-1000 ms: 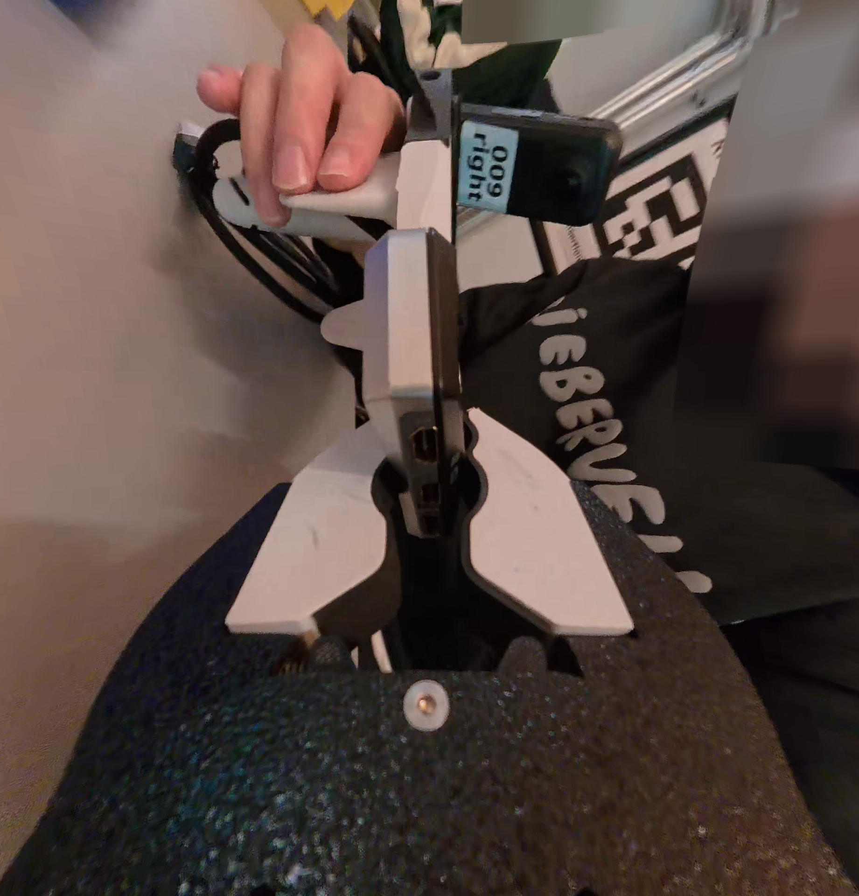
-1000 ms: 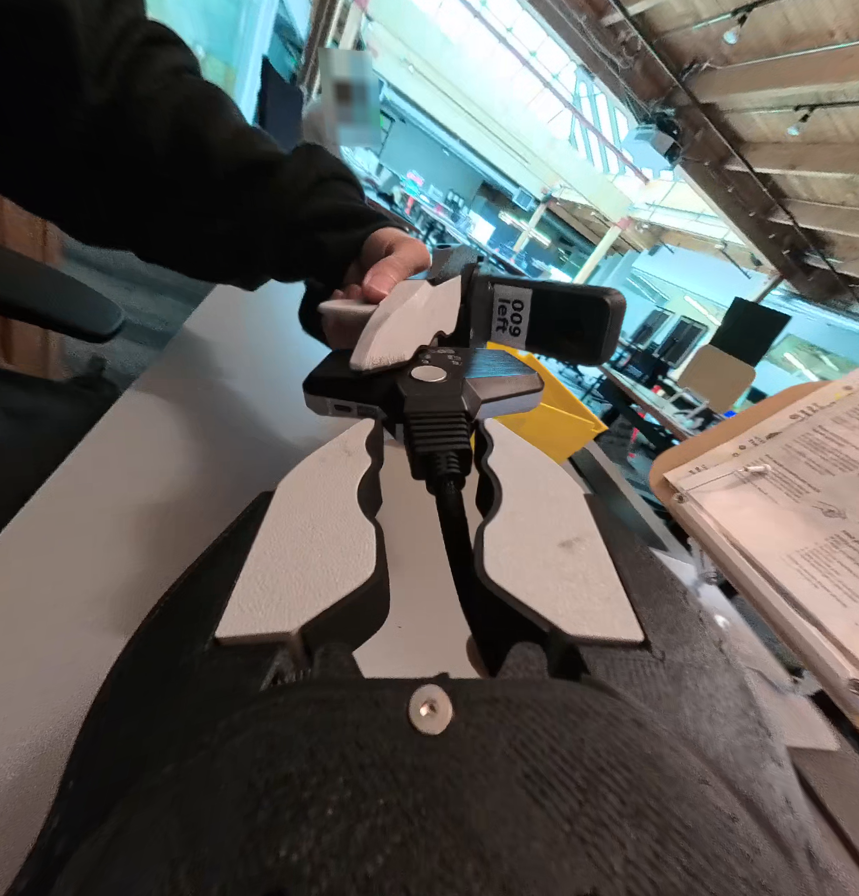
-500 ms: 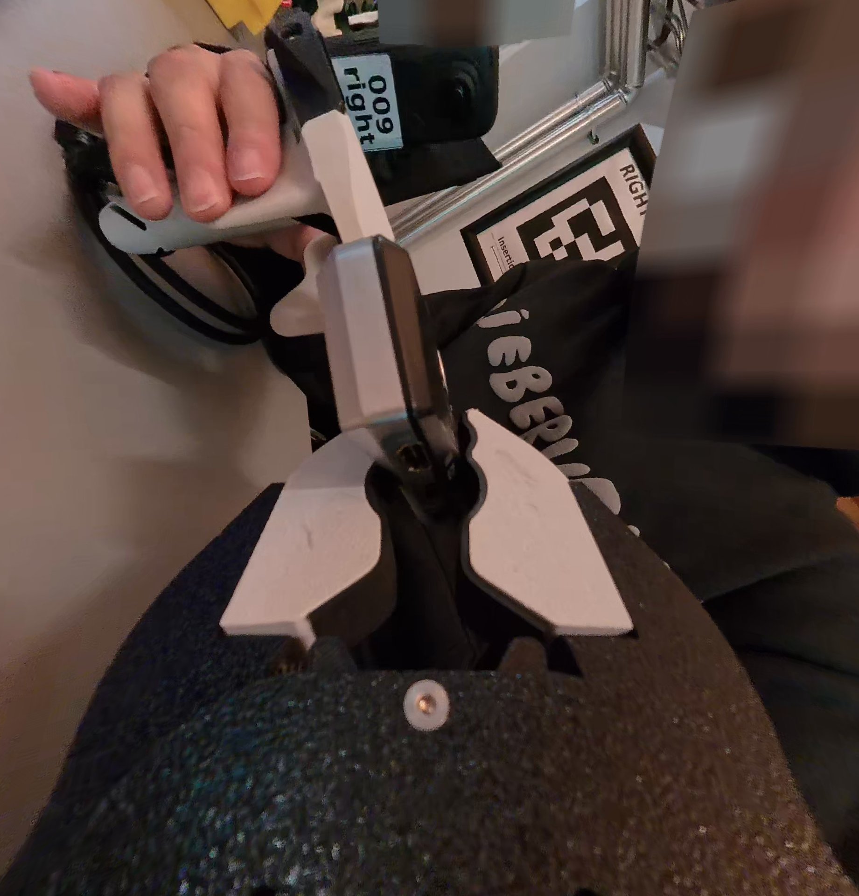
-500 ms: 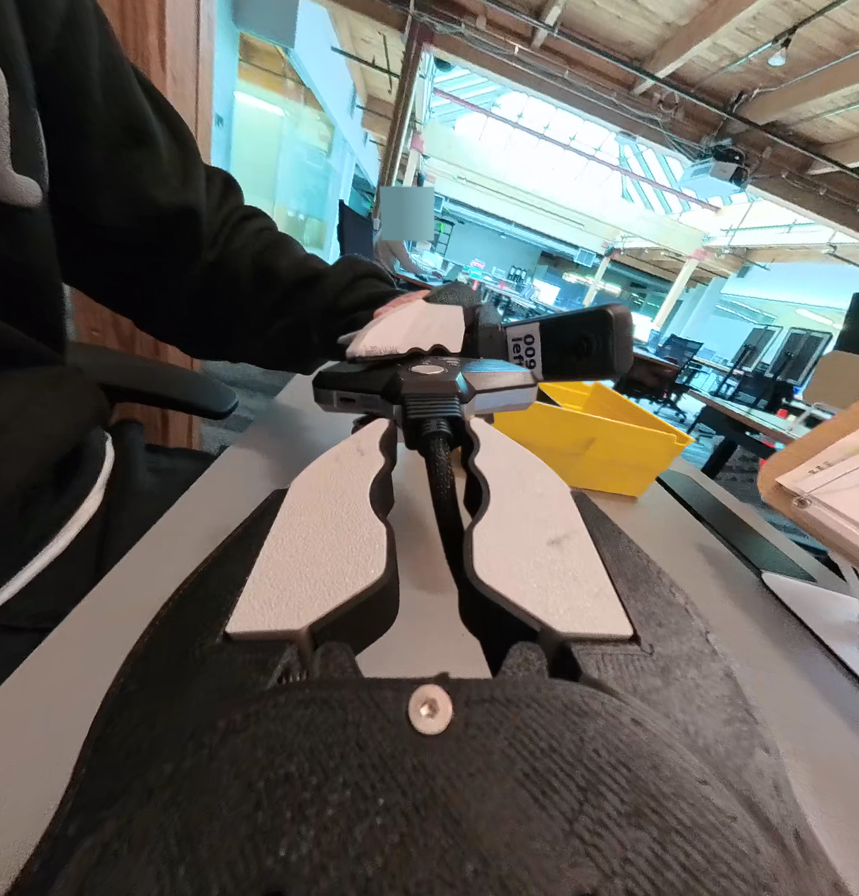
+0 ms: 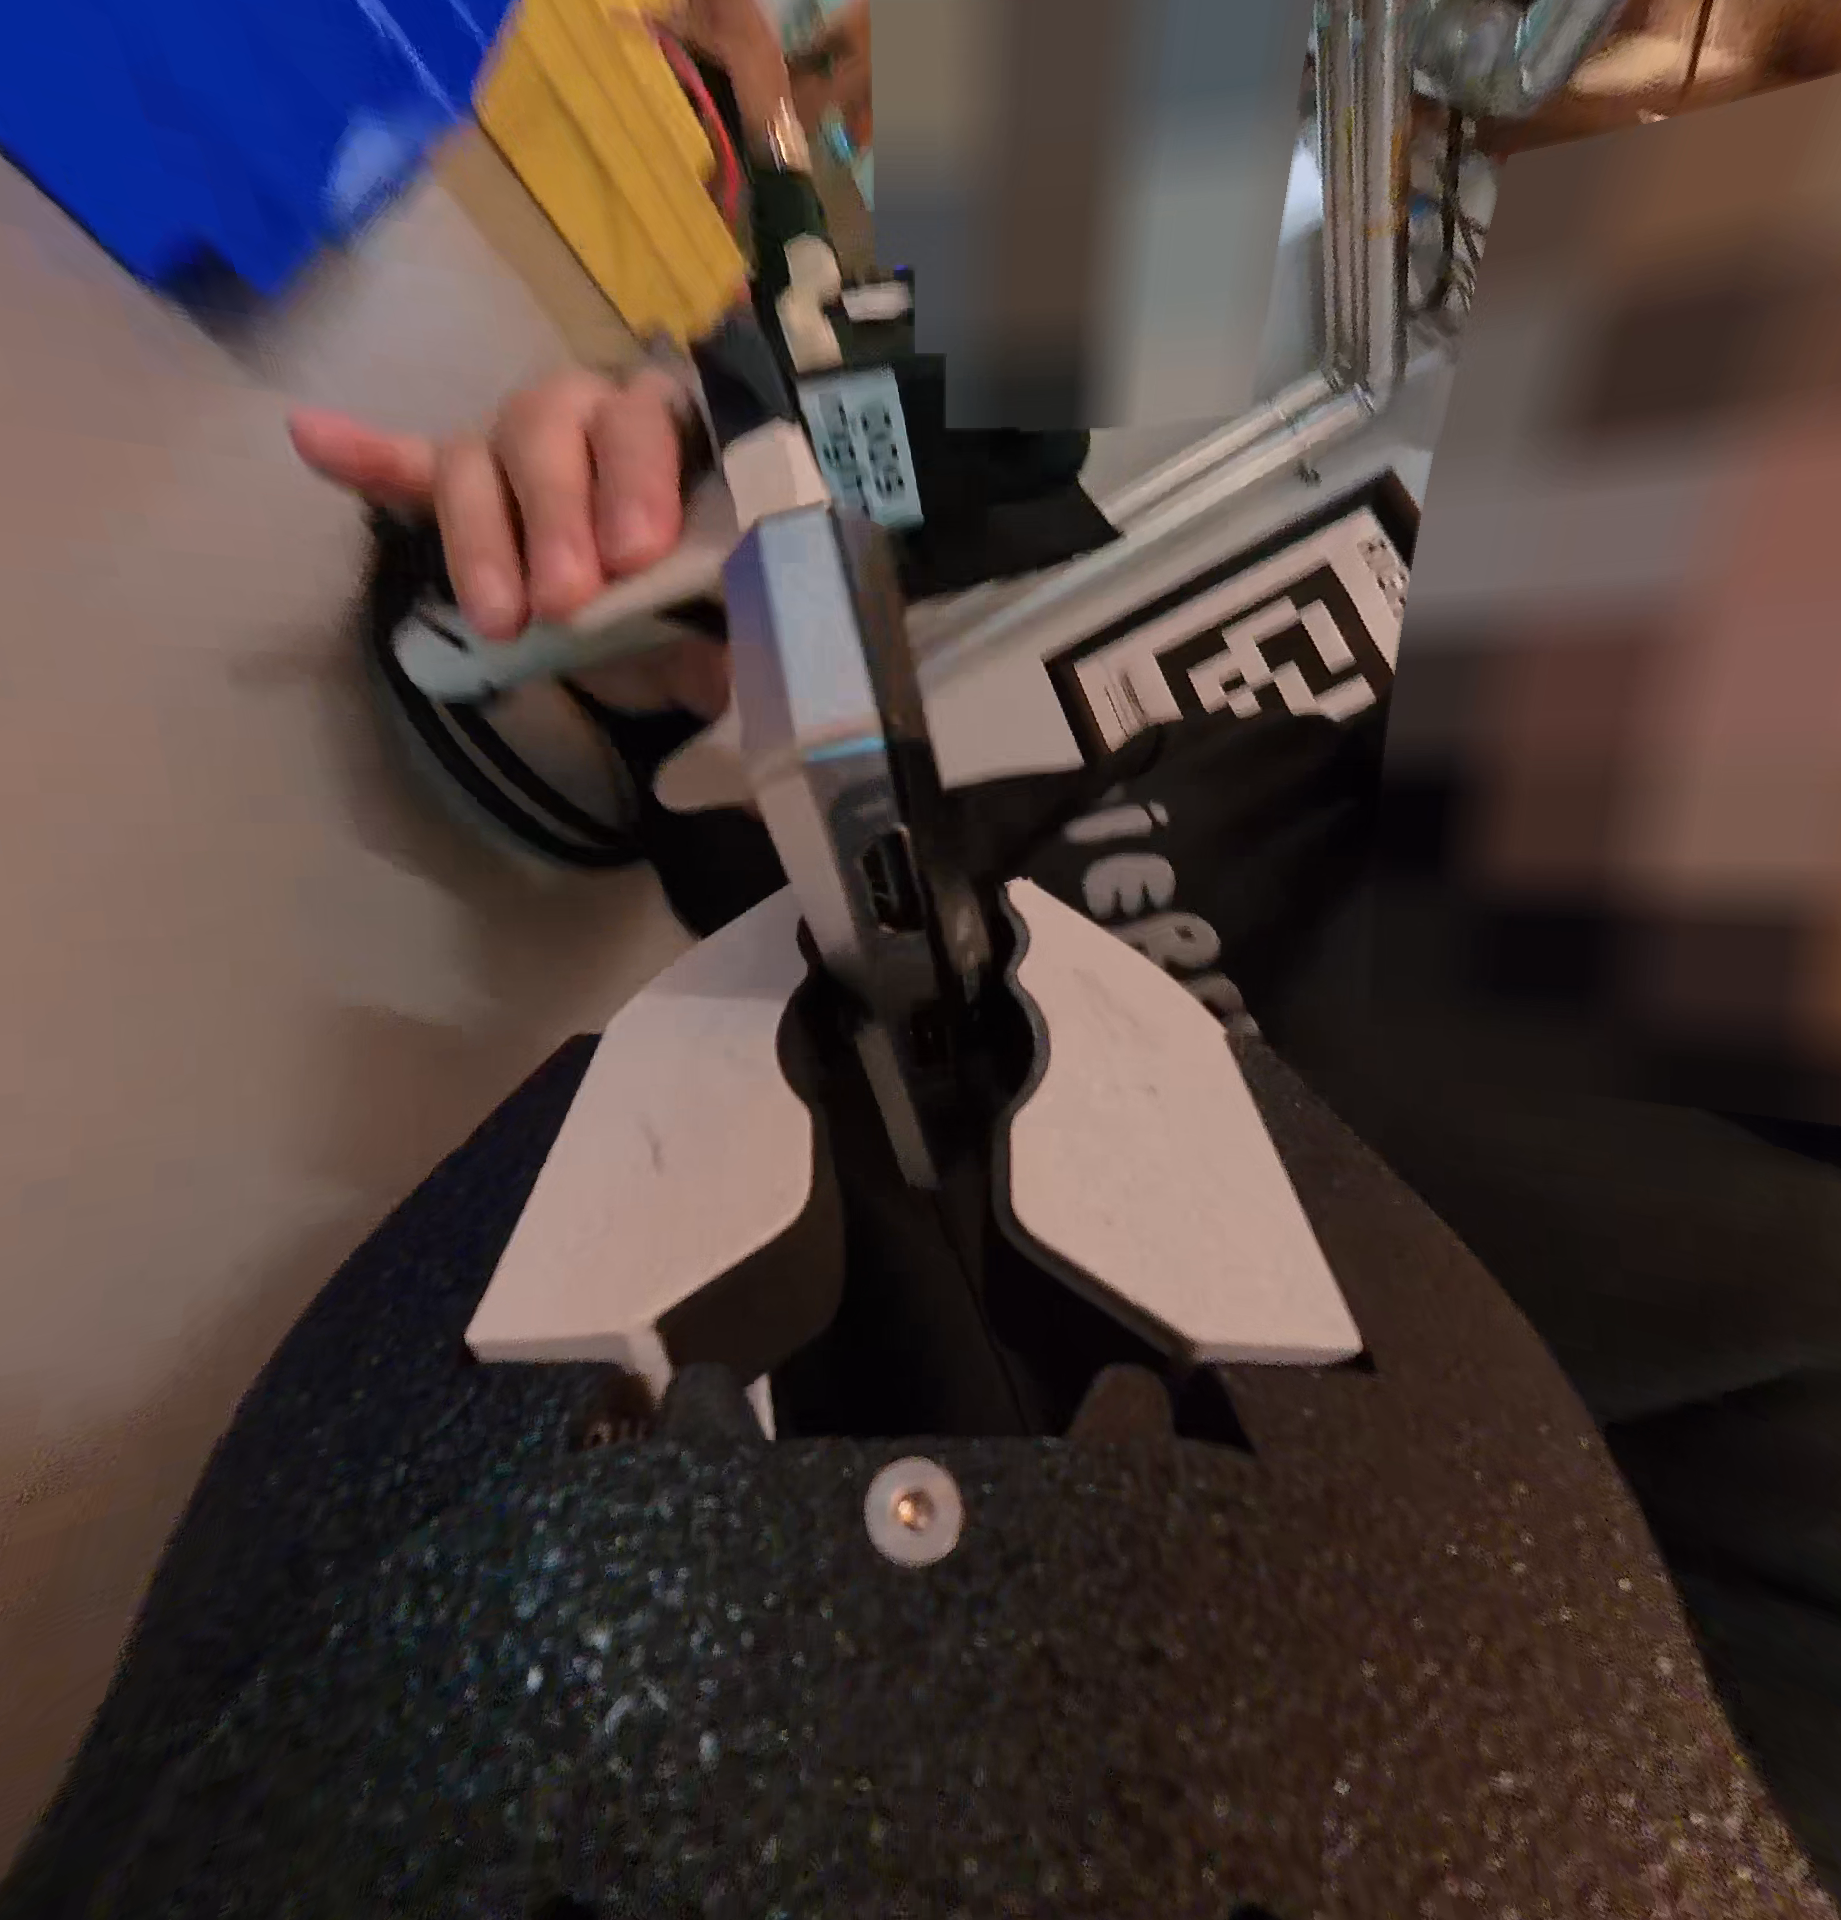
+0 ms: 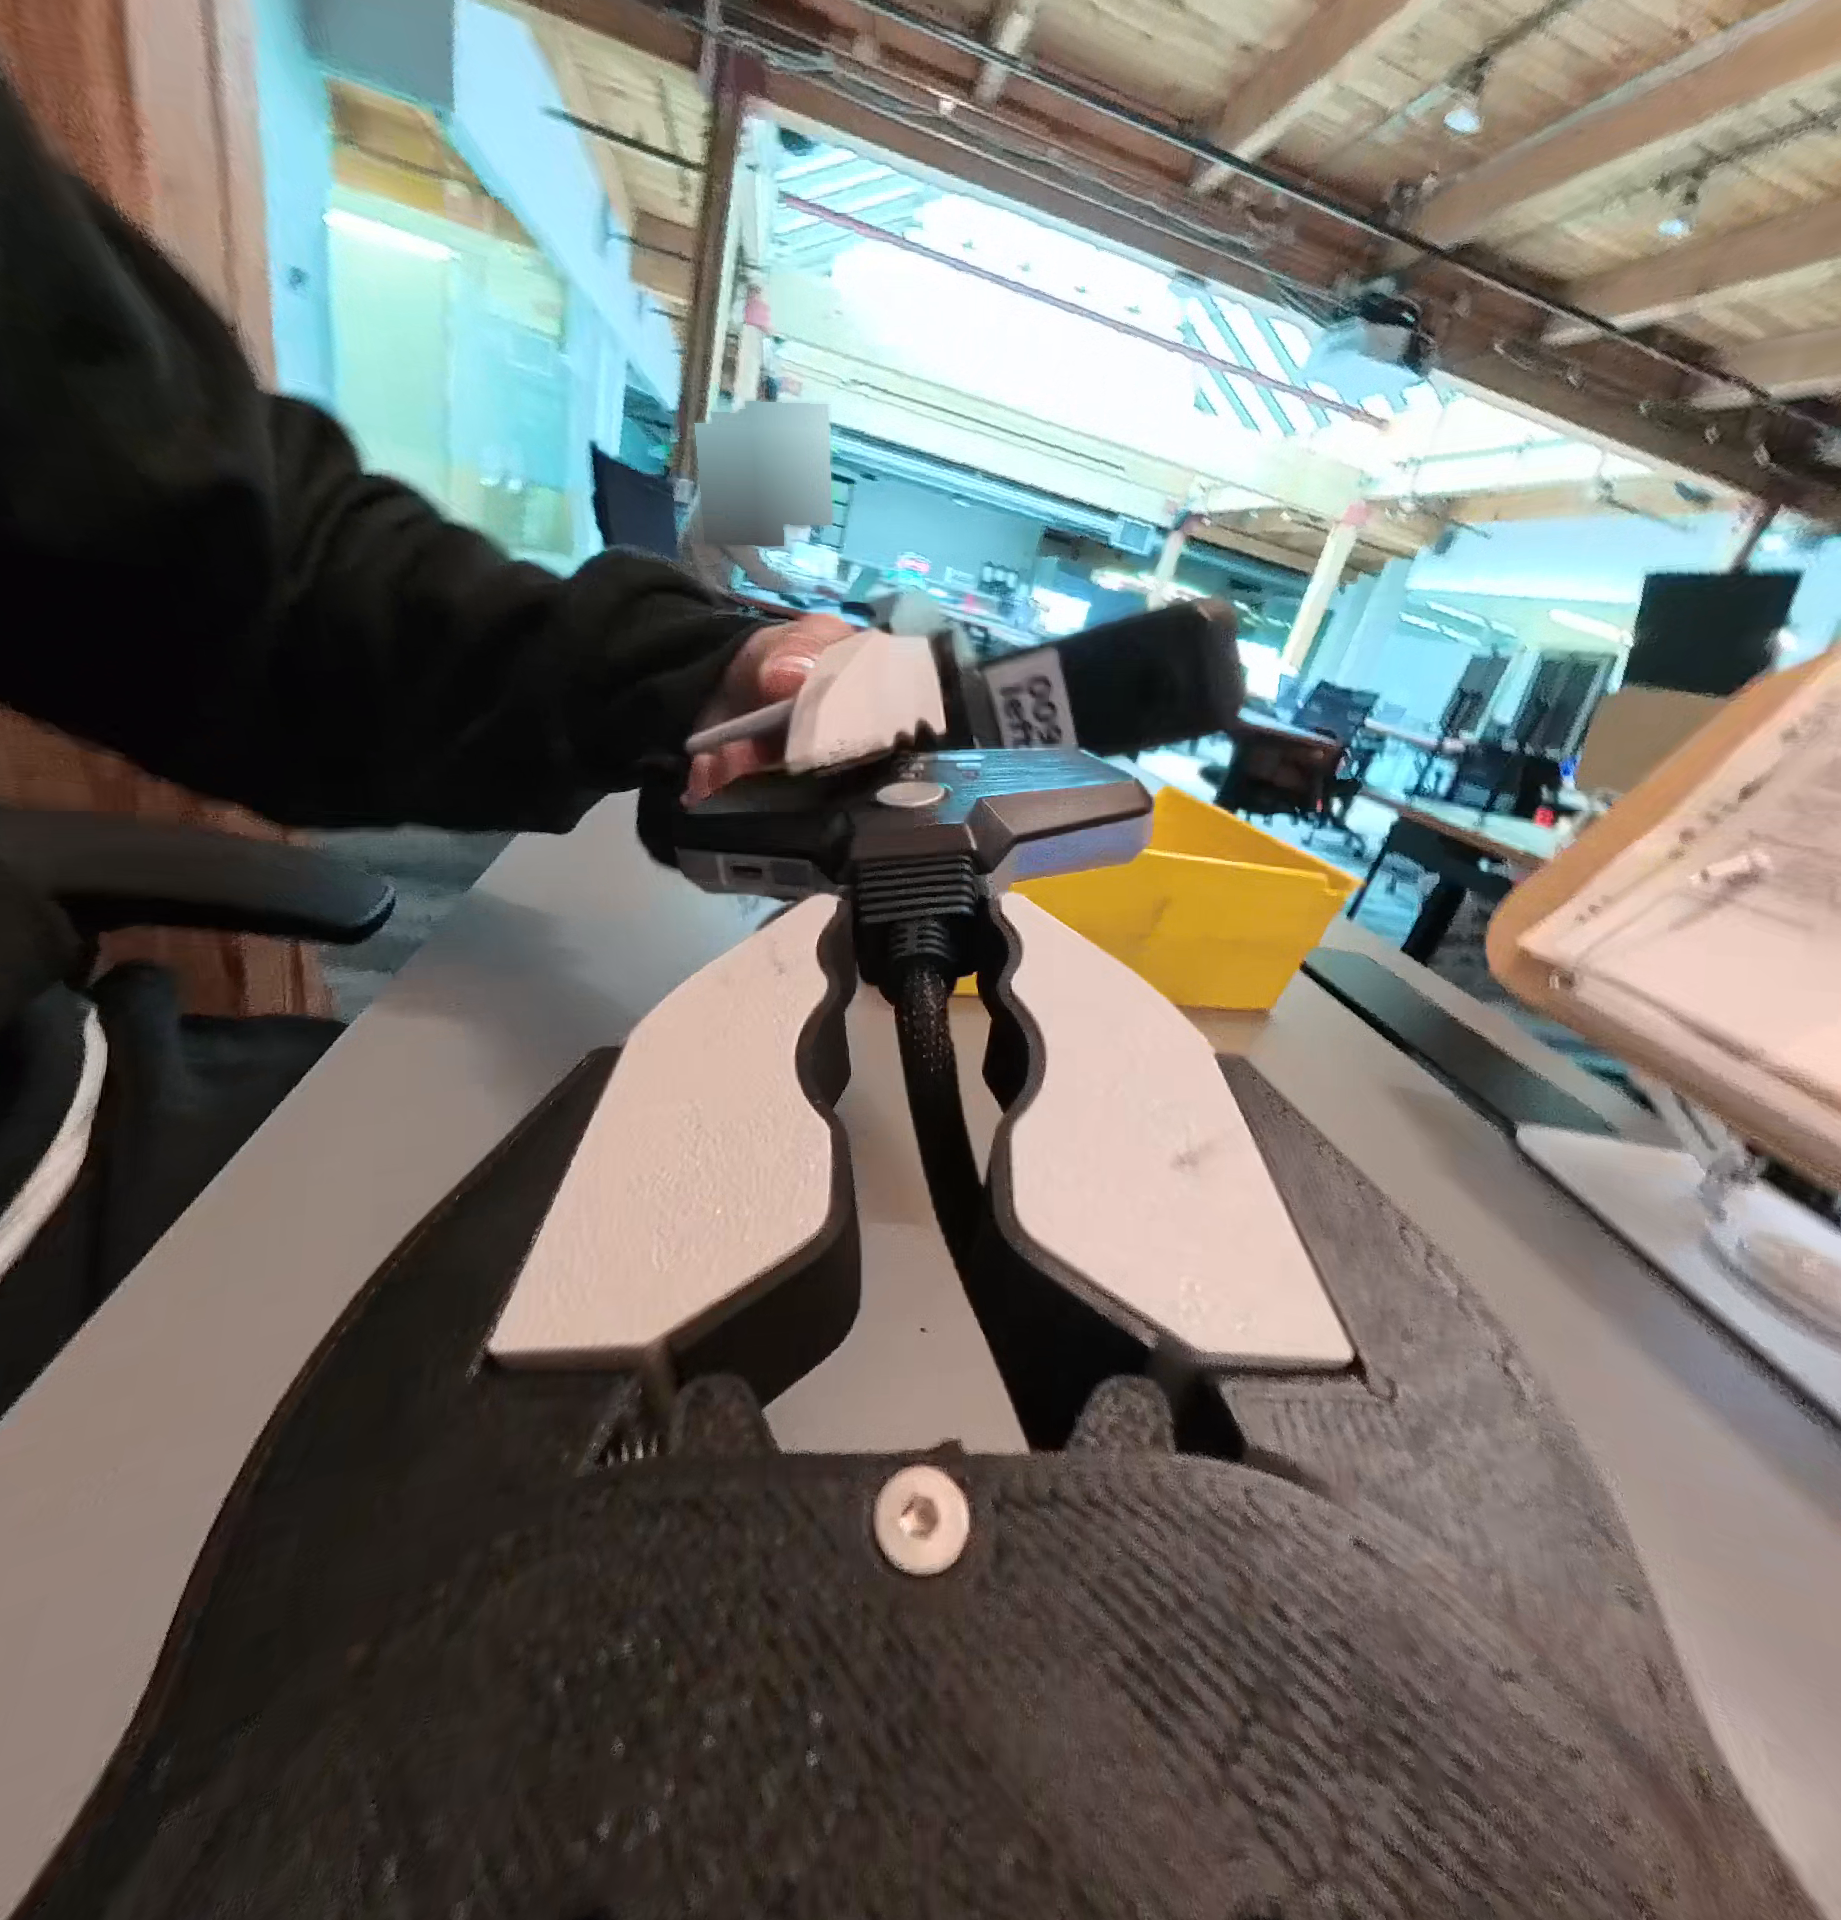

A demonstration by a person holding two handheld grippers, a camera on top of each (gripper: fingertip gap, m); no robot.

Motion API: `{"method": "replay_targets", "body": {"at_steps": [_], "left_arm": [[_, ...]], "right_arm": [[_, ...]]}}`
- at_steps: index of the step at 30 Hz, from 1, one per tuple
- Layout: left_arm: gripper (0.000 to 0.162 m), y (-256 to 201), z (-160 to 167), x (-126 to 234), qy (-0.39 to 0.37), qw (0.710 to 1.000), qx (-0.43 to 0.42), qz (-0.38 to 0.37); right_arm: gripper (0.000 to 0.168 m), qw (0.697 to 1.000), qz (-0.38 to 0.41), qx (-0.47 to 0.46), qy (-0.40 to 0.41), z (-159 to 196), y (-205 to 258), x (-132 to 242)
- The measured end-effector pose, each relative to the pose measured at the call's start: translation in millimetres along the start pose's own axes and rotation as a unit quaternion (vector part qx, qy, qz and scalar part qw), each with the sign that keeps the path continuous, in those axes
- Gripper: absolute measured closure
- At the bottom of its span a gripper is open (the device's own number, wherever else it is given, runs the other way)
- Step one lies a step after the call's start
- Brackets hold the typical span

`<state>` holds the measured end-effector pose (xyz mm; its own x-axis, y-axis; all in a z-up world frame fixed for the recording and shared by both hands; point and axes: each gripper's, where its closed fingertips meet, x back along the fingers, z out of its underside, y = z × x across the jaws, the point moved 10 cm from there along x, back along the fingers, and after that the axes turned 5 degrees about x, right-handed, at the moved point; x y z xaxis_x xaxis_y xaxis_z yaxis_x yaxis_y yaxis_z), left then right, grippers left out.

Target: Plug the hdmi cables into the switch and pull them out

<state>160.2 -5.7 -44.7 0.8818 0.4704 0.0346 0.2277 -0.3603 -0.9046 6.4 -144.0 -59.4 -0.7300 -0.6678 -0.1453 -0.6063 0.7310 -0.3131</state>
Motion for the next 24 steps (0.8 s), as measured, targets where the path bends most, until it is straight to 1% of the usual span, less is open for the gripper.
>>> {"method": "replay_targets", "body": {"at_steps": [2,3,4,5,7,8,9,10,11,12,13,14,15,16,17,18,19,20,22,23,24], "left_arm": [[0.130,-4,-10,6,-0.059,0.995,-0.055,-0.059],[0.127,-7,-13,9,-0.077,0.987,-0.097,-0.099],[0.120,-13,-16,13,-0.091,0.975,-0.147,-0.143],[0.112,-20,-17,17,-0.109,0.955,-0.203,-0.186],[0.109,-39,-14,25,-0.132,0.904,-0.326,-0.242],[0.106,-48,-10,28,-0.140,0.875,-0.379,-0.268],[0.100,-55,-6,30,-0.145,0.838,-0.429,-0.306],[0.096,-59,-2,31,-0.137,0.789,-0.481,-0.356],[0.093,-60,3,31,-0.115,0.726,-0.535,-0.416],[0.092,-59,9,28,-0.082,0.645,-0.590,-0.479],[0.087,-56,14,24,-0.047,0.549,-0.641,-0.533],[0.082,-51,20,18,-0.014,0.452,-0.686,-0.571],[0.087,-46,25,9,0.023,0.369,-0.719,-0.588],[0.092,-39,30,-1,0.053,0.307,-0.742,-0.593],[0.095,-33,33,-10,0.061,0.261,-0.760,-0.592],[0.099,-29,35,-18,0.056,0.235,-0.776,-0.582],[0.100,-26,36,-25,0.046,0.227,-0.789,-0.570],[0.098,-25,35,-29,0.024,0.228,-0.794,-0.564],[0.100,-25,31,-33,-0.012,0.242,-0.798,-0.553],[0.109,-25,29,-34,-0.017,0.238,-0.801,-0.549],[0.119,-25,26,-35,-0.009,0.225,-0.805,-0.549]], "right_arm": [[0.146,0.999,0.025,-0.048,0.002,2,-7,0],[0.146,0.997,0.034,-0.063,-0.001,3,-10,1],[0.146,0.996,0.043,-0.072,-0.005,4,-12,3],[0.146,0.995,0.056,-0.083,-0.014,4,-15,5],[0.146,0.989,0.076,-0.123,-0.042,3,-21,11],[0.146,0.984,0.086,-0.150,-0.053,5,-24,14],[0.146,0.981,0.081,-0.167,-0.061,7,-26,16],[0.146,0.979,0.073,-0.176,-0.065,7,-27,17],[0.146,0.980,0.070,-0.177,-0.066,7,-27,16],[0.146,0.980,0.066,-0.174,-0.067,6,-26,15],[0.146,0.980,0.057,-0.180,-0.067,7,-26,13],[0.146,0.979,0.045,-0.188,-0.068,7,-25,11],[0.146,0.978,0.035,-0.194,-0.070,8,-25,10],[0.146,0.977,0.026,-0.198,-0.072,8,-24,8],[0.146,0.977,0.017,-0.200,-0.075,8,-23,6],[0.146,0.977,0.008,-0.200,-0.078,8,-21,4],[0.146,0.977,0.002,-0.200,-0.078,8,-20,3],[0.146,0.977,0.002,-0.201,-0.074,8,-19,1],[0.146,0.977,-0.012,-0.201,-0.073,8,-17,0],[0.146,0.978,-0.019,-0.197,-0.065,8,-16,-2],[0.146,0.979,-0.027,-0.193,-0.056,8,-14,-3]]}}
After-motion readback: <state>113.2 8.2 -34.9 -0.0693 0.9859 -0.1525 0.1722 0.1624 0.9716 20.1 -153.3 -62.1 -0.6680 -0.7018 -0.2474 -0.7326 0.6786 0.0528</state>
